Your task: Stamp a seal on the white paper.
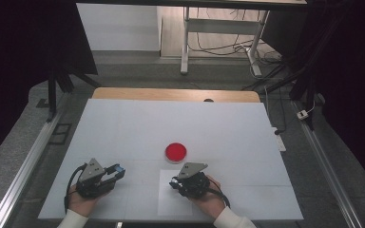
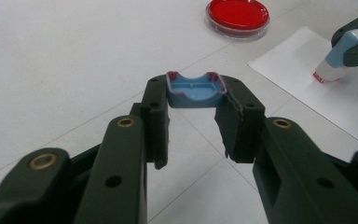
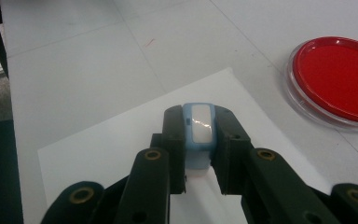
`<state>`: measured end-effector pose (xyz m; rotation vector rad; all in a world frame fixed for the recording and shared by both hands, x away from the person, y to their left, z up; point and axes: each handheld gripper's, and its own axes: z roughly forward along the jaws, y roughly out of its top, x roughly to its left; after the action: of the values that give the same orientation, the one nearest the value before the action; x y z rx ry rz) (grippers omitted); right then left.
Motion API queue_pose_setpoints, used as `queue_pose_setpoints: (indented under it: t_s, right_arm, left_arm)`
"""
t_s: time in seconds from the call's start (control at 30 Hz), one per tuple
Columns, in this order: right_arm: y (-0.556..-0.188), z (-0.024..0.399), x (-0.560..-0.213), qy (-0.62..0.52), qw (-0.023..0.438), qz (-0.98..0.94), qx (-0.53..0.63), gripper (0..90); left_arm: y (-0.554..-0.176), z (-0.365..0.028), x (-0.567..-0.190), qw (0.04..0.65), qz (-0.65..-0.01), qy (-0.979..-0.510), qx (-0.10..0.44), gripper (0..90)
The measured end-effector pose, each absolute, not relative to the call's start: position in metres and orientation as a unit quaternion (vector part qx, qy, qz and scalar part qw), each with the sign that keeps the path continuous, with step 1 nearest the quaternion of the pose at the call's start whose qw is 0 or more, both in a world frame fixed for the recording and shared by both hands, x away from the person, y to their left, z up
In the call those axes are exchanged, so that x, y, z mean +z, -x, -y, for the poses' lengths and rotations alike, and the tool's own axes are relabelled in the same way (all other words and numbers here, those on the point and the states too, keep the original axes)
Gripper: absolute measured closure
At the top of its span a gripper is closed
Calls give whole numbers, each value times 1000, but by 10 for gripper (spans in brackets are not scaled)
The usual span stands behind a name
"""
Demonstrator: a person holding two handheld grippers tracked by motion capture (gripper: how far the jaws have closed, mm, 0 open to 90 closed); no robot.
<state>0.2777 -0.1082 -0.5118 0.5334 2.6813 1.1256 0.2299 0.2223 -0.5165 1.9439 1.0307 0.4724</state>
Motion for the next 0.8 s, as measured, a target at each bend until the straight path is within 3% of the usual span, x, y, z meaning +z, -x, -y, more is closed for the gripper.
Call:
queue_pose_setpoints:
  t_s: [0.8]
  right_arm:
    - [-276,110,-508,-178,98,-897,392,753]
  left_arm:
    - [-230,-223,-517,431,-412,-780,190,646]
